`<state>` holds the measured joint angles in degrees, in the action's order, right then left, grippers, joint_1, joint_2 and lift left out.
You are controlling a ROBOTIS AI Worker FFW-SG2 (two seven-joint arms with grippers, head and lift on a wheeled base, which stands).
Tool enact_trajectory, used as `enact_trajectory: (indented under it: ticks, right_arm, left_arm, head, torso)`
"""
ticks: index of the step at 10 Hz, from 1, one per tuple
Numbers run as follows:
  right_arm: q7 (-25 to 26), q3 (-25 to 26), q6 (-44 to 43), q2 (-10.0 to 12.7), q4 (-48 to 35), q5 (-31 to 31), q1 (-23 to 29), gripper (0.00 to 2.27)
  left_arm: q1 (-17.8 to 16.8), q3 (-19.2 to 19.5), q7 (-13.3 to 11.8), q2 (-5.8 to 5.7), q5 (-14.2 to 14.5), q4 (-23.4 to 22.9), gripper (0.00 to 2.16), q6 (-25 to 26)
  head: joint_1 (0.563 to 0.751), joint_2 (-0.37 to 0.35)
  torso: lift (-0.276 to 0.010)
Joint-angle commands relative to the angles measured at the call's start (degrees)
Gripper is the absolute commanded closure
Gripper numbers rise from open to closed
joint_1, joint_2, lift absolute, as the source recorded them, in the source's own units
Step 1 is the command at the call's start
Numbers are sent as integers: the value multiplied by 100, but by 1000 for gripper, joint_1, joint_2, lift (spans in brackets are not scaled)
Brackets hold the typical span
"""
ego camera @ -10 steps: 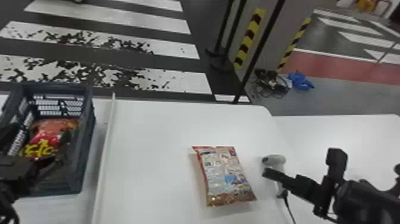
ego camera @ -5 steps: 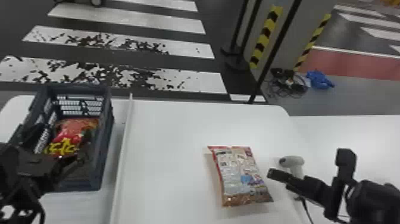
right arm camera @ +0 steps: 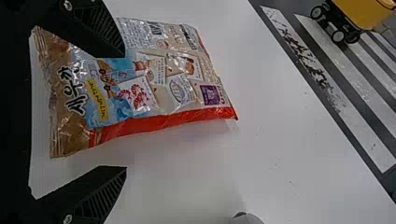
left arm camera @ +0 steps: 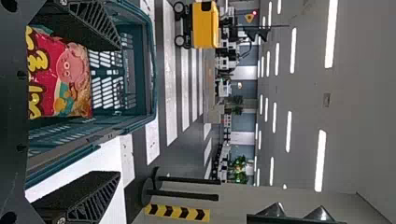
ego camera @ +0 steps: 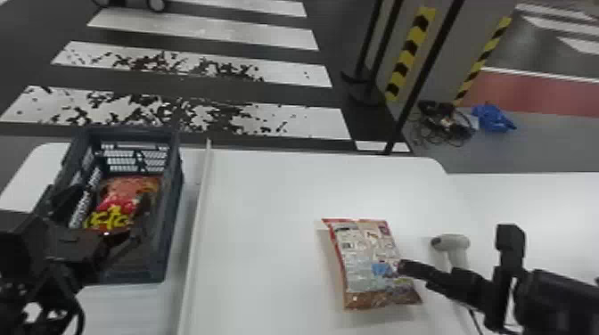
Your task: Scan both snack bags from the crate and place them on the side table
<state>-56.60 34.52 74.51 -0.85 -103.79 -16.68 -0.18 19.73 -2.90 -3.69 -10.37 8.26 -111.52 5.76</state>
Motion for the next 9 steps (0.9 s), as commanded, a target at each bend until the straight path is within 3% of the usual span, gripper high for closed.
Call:
enact_trajectory:
  ticks: [1, 5, 6, 7, 8, 9]
  right_arm:
    - [-53, -112, -178, -3, 157, -143, -34, 73]
    - [-211, -358, -354, -65, 447, -363, -70, 137]
    - [-272, -358, -389, -73, 474, -371, -78, 545]
    - [-369, -367, -424, -82, 482, -451, -78, 1143]
    - [-378, -376, -424, -82, 482, -530, -96, 1892]
    - [-430, -376, -529, -91, 491, -582, -87, 2175]
  left_arm:
    - [-4, 0, 0, 0, 0, 16, 39, 0]
    - [-4, 0, 0, 0, 9, 33, 39, 0]
    - [-4, 0, 0, 0, 9, 42, 39, 0]
    - [-4, 0, 0, 0, 9, 42, 39, 0]
    - [-4, 0, 0, 0, 9, 42, 39, 0]
    - [-4, 0, 0, 0, 9, 42, 39, 0]
  head:
    - [695, -203]
    - [695, -186]
    - [695, -182]
    - [695, -179]
    - [695, -178]
    - [695, -179]
  torso:
    - [-98]
    - [-98]
    - [-98]
    - [-98]
    - [-98]
    - [-98]
